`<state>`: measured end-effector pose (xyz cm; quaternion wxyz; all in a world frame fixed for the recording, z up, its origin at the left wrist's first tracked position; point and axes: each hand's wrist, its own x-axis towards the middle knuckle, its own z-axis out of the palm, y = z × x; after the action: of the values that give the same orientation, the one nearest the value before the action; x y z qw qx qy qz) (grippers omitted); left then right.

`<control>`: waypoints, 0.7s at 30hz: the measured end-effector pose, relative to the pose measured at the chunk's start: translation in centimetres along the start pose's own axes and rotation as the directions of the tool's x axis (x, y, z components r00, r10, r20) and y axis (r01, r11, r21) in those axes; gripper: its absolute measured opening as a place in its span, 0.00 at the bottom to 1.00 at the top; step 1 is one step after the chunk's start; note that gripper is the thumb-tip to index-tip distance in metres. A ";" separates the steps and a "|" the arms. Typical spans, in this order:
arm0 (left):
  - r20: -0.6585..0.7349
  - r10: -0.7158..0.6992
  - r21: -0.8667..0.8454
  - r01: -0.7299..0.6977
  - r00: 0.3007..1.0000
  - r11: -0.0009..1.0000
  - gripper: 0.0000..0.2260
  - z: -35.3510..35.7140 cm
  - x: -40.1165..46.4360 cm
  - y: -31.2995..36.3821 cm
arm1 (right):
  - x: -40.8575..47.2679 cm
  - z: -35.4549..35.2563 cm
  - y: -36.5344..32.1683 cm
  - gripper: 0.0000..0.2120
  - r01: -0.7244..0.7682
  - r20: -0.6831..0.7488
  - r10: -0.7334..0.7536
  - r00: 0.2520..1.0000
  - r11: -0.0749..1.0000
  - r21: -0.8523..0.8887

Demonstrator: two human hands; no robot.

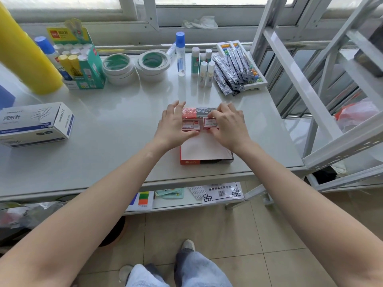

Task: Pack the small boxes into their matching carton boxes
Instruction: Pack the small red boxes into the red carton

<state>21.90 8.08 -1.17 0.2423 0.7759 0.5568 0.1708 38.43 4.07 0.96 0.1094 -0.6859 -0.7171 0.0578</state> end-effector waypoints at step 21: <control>0.096 -0.046 -0.078 0.053 0.994 0.995 0.42 0.6 0.6 -0.4 | 0.9 1.4 0.5 0.13 0.011 0.010 -0.010 1.000 0.999 -0.045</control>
<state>22.11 8.65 -1.90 0.3036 0.7586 0.5565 0.1504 38.56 5.11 -0.42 0.0909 -0.6841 -0.7223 0.0446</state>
